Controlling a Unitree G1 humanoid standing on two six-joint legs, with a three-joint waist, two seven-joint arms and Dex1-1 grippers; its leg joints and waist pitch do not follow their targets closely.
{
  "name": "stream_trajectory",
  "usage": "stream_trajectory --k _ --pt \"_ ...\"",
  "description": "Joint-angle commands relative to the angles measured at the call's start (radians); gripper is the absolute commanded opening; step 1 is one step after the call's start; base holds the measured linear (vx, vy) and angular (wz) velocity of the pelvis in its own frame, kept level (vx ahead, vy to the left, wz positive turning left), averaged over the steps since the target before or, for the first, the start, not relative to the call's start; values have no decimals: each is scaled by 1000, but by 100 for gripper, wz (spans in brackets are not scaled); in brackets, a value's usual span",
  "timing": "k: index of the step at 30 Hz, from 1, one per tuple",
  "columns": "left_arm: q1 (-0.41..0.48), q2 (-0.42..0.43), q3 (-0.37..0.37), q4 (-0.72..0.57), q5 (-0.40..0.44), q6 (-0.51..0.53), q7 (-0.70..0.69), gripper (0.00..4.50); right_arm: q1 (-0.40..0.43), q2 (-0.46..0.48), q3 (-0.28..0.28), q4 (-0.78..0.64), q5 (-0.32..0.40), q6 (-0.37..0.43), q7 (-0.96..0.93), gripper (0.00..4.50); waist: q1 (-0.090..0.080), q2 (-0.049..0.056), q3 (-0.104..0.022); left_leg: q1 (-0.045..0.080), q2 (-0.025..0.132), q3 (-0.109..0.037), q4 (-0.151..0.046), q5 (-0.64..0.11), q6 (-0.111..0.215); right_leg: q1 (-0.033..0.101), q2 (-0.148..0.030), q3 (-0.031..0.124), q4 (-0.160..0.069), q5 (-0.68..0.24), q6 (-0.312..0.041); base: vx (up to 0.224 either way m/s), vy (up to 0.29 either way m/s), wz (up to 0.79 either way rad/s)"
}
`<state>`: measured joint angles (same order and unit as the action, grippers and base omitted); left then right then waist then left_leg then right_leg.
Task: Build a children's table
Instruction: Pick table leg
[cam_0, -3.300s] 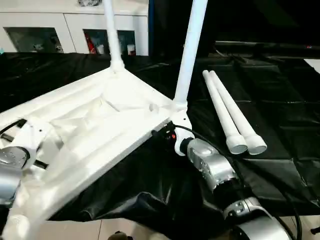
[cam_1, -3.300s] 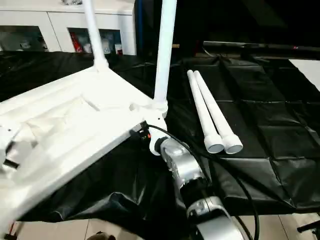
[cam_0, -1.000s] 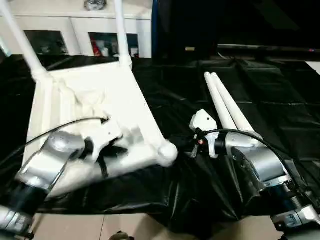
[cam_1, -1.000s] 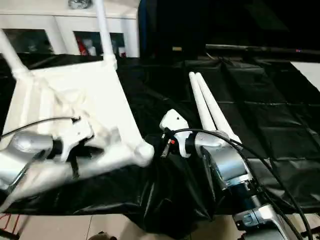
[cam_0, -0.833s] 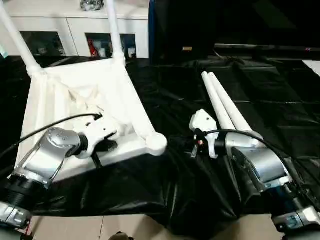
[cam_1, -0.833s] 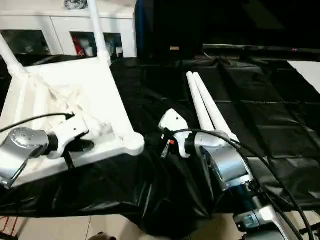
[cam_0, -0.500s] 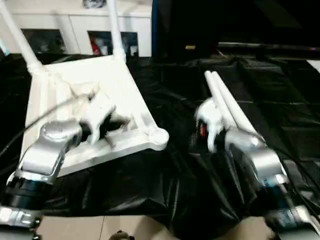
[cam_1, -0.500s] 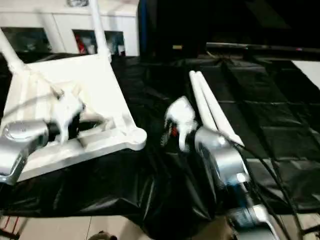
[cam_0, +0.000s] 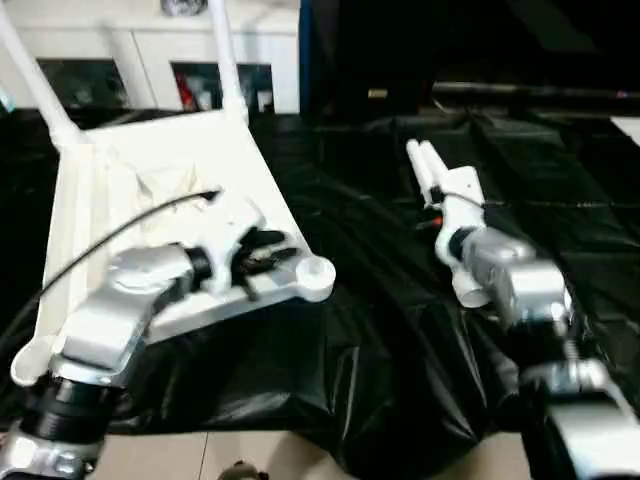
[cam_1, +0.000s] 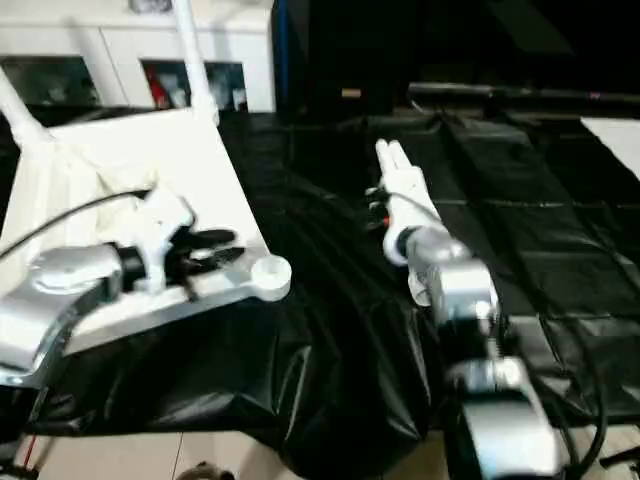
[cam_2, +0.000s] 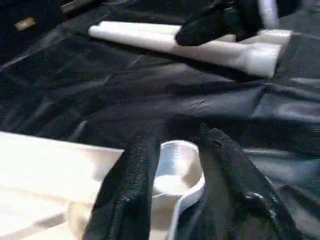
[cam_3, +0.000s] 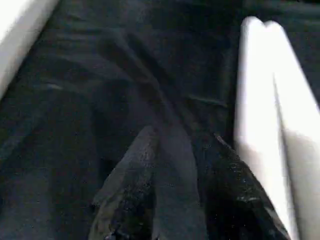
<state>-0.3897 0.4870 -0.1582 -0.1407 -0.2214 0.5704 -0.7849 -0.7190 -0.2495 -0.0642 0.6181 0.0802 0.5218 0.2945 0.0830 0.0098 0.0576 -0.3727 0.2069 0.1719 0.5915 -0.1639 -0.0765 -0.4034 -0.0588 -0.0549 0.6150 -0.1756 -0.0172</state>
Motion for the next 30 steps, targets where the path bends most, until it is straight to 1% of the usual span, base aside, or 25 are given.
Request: stream_trajectory --k 1,4,5,6,7,9,11,12,13,14,15,16,17,18,19,20,21,22,24,25,26,27,28,29,30 --pt "-10 -2 -19 -34 -6 25 -18 204 -47 -14 -24 75 -10 21 -42 173 -7 9 -70 18 8 0 -63 -239 -52 43 -58 40 -70 -241 -160 0 0 0" --pt "-7 2 -29 -50 -11 37 -26 229 -80 -20 -30 117 -13 21 -61 203 -10 6 -71 15 8 0 -62 -232 -53 45 -57 40 -68 -221 -160 0 0 0" --pt "-7 2 -29 -50 -11 37 -26 240 -80 -20 -30 117 -13 21 -61 208 -11 8 -71 15 8 0 -62 -229 -52 45 -56 39 -67 -214 -162 0 0 0" --pt "-7 4 -32 -53 -14 40 -26 249 -89 -22 -30 130 -15 23 -70 217 -12 7 -70 14 7 1 -62 -227 -52 46 -55 39 -67 -206 -164 0 0 0" --pt "-9 5 -36 -56 -17 45 -25 249 -103 -25 -34 154 -15 19 -78 217 -16 8 -71 14 7 1 -61 -228 -53 46 -55 39 -66 -203 -166 0 0 0" --pt "-11 5 -38 -55 -18 46 -26 264 -108 -27 -36 164 -16 15 -82 240 -20 6 -70 14 5 1 -61 -235 -52 47 -54 38 -67 -212 -168 0 0 0" --pt "-15 4 -43 -57 -18 53 -28 292 -126 -34 -39 209 -22 -11 -102 262 -23 10 -71 14 6 1 -60 -238 -51 46 -54 38 -67 -210 -171 0 0 0" --pt "-17 4 -47 -57 -15 54 -31 292 -135 -37 -46 233 -25 -33 -123 262 -24 12 -70 15 6 1 -60 -246 -53 46 -55 37 -68 -218 -174 0 0 0" --pt "-18 4 -51 -56 -11 55 -34 301 -142 -41 -57 259 -24 -70 -138 274 -25 13 -71 15 6 1 -59 -251 -56 44 -57 37 -69 -225 -176 0 0 0" --pt "-20 4 -54 -55 -8 55 -35 301 -147 -45 -64 273 -19 -78 -140 274 -26 13 -70 16 6 1 -59 -256 -56 43 -55 36 -70 -228 -175 0 0 0" --pt "-22 6 -58 -54 -5 54 -38 312 -154 -49 -72 289 -15 -73 -147 288 -27 12 -71 16 6 1 -58 -254 -55 45 -53 37 -68 -215 -177 0 0 0" --pt "-24 6 -60 -52 -4 53 -37 322 -162 -55 -57 302 -31 -56 -157 290 -27 14 -72 14 5 1 -58 -245 -53 47 -52 36 -65 -199 -180 0 0 0" --pt "-25 6 -60 -52 -5 53 -37 322 -164 -56 -53 305 -35 -52 -160 290 -28 13 -72 14 5 1 -57 -242 -53 47 -52 35 -65 -192 -183 0 0 0" --pt "-26 6 -62 -50 -5 52 -36 331 -173 -60 -36 320 -54 -27 -174 290 -28 13 -72 13 4 1 -57 -237 -51 48 -52 35 -64 -184 -186 0 0 0" --pt "-29 7 -64 -49 -5 51 -35 342 -194 -64 -7 349 -86 39 -204 290 -30 14 -72 13 3 1 -56 -231 -52 48 -50 35 -63 -178 -192 0 0 0" --pt "-29 7 -64 -49 -5 51 -35 342 -194 -64 -7 349 -86 39 -204 290 -30 14 -72 13 3 0 -57 -231 -53 49 -49 34 -62 -179 -196 0 0 0" --pt "-31 7 -69 -46 -4 48 -32 342 -205 -56 -13 351 -42 72 -85 290 -31 13 -71 13 2 2 -55 -253 -48 50 -49 35 -64 -190 -194 0 0 0" --pt "-32 7 -71 -46 -3 47 -31 364 -208 -54 -15 349 -27 69 -44 290 -31 12 -71 11 4 1 -56 -259 -40 52 -53 36 -65 -194 -190 0 0 0" --pt "-32 6 -73 -45 0 43 -29 371 -215 -52 -17 358 -23 70 -44 290 -31 12 -70 11 6 0 -57 -246 -37 51 -55 36 -65 -193 -195 0 0 0" --pt "-31 6 -74 -46 3 42 -27 380 -228 -52 -17 386 -28 61 -52 290 -32 10 -71 12 8 1 -56 -239 -38 50 -55 36 -65 -190 -202 0 0 0" --pt "-31 6 -74 -47 3 42 -27 380 -230 -51 -17 389 -28 59 -53 290 -32 11 -72 12 8 0 -55 -236 -39 49 -55 36 -63 -188 -207 0 0 0" --pt "-28 7 -76 -51 4 43 -25 406 -240 -48 -15 405 -30 45 -45 290 -31 12 -70 13 8 1 -55 -241 -39 48 -55 35 -64 -196 -209 0 0 0" --pt "-27 8 -76 -52 4 43 -25 415 -241 -47 -14 405 -31 44 -41 290 -31 13 -70 14 8 1 -55 -249 -41 47 -55 35 -64 -203 -209 0 0 0" --pt "-27 8 -76 -52 4 42 -25 417 -243 -46 -12 405 -32 43 -35 290 -31 8 -70 14 8 2 -56 -249 -40 48 -55 35 -65 -203 -209 0 0 0" --pt "-24 10 -76 -54 3 42 -24 421 -251 -46 -5 411 -37 63 -24 290 -29 10 -70 13 8 1 -56 -245 -39 48 -55 36 -64 -202 -208 0 0 0"
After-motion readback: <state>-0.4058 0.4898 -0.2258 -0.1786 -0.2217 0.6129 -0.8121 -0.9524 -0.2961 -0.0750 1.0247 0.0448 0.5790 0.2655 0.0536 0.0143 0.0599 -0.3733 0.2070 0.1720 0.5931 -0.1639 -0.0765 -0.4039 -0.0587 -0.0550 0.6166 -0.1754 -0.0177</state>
